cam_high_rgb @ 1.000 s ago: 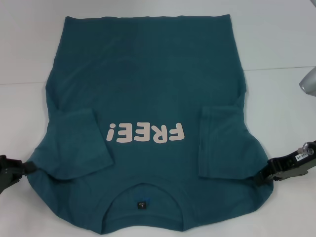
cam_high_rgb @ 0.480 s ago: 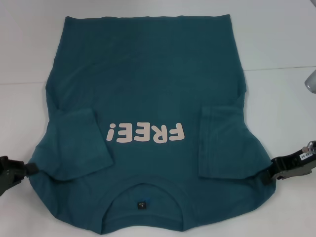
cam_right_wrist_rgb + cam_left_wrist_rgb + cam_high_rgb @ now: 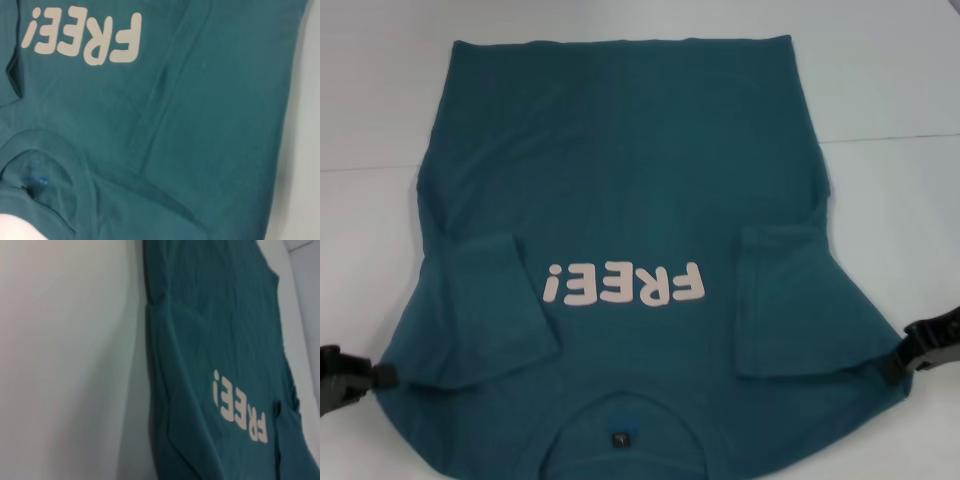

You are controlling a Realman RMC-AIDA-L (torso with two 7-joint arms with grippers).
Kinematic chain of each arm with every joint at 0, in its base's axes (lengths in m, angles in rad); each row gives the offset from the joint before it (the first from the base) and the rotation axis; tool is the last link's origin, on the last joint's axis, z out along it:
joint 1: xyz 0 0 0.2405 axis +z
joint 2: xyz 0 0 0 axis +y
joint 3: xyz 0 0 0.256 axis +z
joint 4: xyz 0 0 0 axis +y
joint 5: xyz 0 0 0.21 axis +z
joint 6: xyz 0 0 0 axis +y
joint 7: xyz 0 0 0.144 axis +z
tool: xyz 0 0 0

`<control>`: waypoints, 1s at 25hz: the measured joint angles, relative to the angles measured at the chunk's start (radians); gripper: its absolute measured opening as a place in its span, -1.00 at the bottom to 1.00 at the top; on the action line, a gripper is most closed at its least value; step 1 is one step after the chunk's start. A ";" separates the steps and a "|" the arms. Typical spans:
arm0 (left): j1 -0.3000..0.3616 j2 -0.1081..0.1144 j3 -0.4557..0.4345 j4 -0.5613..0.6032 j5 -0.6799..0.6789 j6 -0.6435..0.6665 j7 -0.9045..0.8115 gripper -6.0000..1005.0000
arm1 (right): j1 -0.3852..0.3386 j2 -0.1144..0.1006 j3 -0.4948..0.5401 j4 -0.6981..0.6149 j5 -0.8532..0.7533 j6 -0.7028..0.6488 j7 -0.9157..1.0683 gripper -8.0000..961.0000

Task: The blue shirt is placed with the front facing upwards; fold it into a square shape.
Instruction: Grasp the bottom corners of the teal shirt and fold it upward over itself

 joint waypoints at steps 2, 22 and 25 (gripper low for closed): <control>0.007 0.000 0.000 0.024 0.027 0.035 -0.004 -0.98 | -0.009 -0.003 0.000 -0.020 -0.003 -0.031 0.001 -0.94; 0.040 -0.001 0.002 0.162 0.147 0.312 0.016 -0.98 | -0.062 -0.009 0.068 -0.070 -0.013 -0.183 -0.069 -0.94; -0.034 0.027 0.015 0.109 0.155 0.312 0.013 -0.98 | -0.043 -0.011 0.103 -0.065 0.037 -0.174 -0.076 -0.94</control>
